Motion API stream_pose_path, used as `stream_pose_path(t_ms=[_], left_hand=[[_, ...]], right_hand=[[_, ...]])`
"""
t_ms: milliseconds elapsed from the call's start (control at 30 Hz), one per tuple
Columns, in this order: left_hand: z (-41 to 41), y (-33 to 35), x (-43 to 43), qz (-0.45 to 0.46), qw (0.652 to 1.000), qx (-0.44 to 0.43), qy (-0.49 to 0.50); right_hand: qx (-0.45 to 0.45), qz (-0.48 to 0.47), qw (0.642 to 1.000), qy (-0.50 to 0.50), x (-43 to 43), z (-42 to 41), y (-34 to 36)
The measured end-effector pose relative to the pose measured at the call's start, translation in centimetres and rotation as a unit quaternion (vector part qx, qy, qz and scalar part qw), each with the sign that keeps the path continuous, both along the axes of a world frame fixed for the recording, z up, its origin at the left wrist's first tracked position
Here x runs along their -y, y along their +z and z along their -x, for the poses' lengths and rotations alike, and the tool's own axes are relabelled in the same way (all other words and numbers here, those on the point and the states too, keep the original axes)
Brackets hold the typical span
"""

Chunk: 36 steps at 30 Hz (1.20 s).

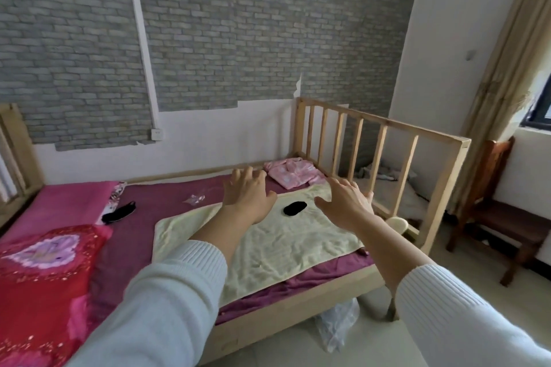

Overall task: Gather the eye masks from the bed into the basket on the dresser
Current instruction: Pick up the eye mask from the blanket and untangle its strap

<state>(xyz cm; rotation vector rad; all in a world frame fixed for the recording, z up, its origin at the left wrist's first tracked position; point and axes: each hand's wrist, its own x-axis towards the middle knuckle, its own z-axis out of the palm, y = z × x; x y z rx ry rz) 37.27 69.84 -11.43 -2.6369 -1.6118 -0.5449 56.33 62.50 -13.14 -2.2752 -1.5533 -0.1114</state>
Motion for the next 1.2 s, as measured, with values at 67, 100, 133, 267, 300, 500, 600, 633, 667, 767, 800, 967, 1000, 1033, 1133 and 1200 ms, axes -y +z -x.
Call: stream_pose_path(t_ms=[67, 100, 133, 267, 300, 500, 600, 633, 667, 767, 800, 967, 1000, 1033, 1133, 1200], left_hand=[[-1.9, -1.5, -5.1, 0.019, 1.0, -0.004, -0.007], [-2.9, -2.3, -7.4, 0.033, 0.999, -0.005, -0.01], [-3.9, -3.2, -9.6, 0.047, 0.999, -0.005, -0.013], [-8.0, -7.1, -17.3, 0.09, 0.995, -0.019, -0.026], [-9.1, -8.3, -19.2, 0.096, 0.995, -0.028, -0.027], [-16.5, -15.4, -30.5, 0.15, 0.986, -0.065, -0.035], [-21.5, -19.1, -36.9, 0.177, 0.982, -0.062, -0.026], [-23.3, -20.3, -39.1, 0.188, 0.98, -0.059, -0.019], [-25.0, -21.5, -41.4, 0.203, 0.977, -0.056, -0.009], [-29.6, -24.7, -47.3, 0.259, 0.964, -0.05, 0.02], [-31.0, -25.8, -49.2, 0.272, 0.961, -0.044, 0.027], [-35.5, -31.6, -56.2, 0.352, 0.934, -0.011, 0.066], [-36.0, -33.0, -57.3, 0.369, 0.926, -0.003, 0.078], [-36.5, -34.4, -58.3, 0.385, 0.918, 0.007, 0.09], [-37.6, -38.7, -61.2, 0.431, 0.894, 0.038, 0.118], [-38.2, -41.7, -62.9, 0.452, 0.882, 0.049, 0.125]], right_hand=[[0.017, 0.014, 1.0, -0.002, -4.4, -1.5, -1.9], [0.027, 0.029, 0.999, -0.003, -6.4, -2.3, -2.9], [0.032, 0.043, 0.999, -0.004, -8.3, -3.2, -3.8], [0.021, 0.082, 0.996, -0.014, -15.3, -7.4, -7.0], [0.017, 0.089, 0.996, -0.018, -17.1, -8.6, -7.9], [-0.018, 0.141, 0.99, -0.024, -28.4, -16.5, -14.5], [-0.032, 0.17, 0.985, -0.014, -35.3, -21.6, -18.1], [-0.035, 0.18, 0.983, -0.008, -37.8, -23.4, -19.3], [-0.039, 0.193, 0.98, 0.0, -40.3, -25.2, -20.4], [-0.055, 0.244, 0.968, 0.019, -47.1, -30.2, -23.3], [-0.058, 0.255, 0.965, 0.025, -49.2, -31.6, -24.4], [-0.1, 0.321, 0.941, 0.029, -57.8, -36.7, -30.4], [-0.114, 0.335, 0.935, 0.029, -59.2, -37.2, -31.8], [-0.127, 0.348, 0.928, 0.028, -60.5, -37.6, -33.2], [-0.154, 0.385, 0.91, 0.024, -63.7, -38.4, -37.5], [-0.177, 0.404, 0.897, 0.011, -65.6, -38.8, -40.4]])
